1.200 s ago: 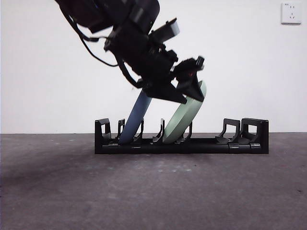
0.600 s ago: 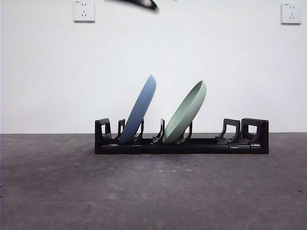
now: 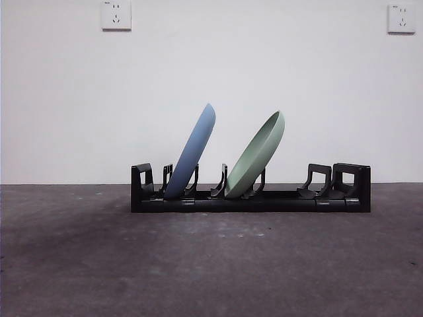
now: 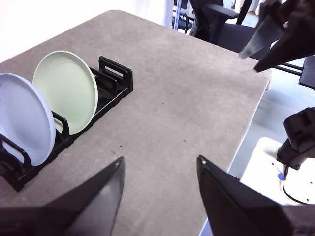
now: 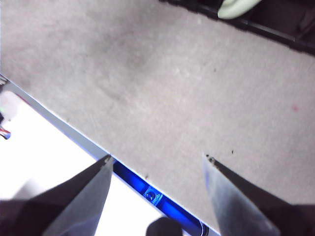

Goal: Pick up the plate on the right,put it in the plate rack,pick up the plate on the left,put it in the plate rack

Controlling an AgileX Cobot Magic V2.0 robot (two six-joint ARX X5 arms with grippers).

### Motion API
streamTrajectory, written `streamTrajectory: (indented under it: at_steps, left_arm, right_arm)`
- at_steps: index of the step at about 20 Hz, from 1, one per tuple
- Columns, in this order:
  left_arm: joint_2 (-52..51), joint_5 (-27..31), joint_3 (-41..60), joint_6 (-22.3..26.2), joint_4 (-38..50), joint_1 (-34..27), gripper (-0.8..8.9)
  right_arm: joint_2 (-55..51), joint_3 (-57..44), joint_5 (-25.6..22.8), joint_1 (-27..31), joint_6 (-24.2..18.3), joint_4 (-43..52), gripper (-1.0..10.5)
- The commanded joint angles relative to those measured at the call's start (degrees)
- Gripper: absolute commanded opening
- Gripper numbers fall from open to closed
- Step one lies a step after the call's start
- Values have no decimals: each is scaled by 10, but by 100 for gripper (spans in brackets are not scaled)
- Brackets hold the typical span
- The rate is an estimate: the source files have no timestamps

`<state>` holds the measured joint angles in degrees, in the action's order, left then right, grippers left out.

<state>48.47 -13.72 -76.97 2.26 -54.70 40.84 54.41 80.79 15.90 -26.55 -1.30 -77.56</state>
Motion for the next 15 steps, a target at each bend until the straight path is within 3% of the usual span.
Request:
streamTrajectory:
  at_steps: [1,3,5,9,15]
  left_arm:
    - [1,-2,-1,-5,-9,1,247]
    - [5,-2,-1,-5,-16,1,206]
    - [12,-2,-1,-2,-14,1,-25]
    - [23,-2,-1,-1,-14,1,-6]
    - [31,-2,-1,-1,-14,1,-4]
  right_arm:
    - [-3,-11,2,-1,-5,-13,203]
    - [-3,-11,2,-1,-9,-13,91]
    - [-3,-11,2,-1,-13,-13,-3]
    - [-3,-11,2,-1,-19,-13,-12]
    - [-2,-10,-5,-1,5,-13,3]
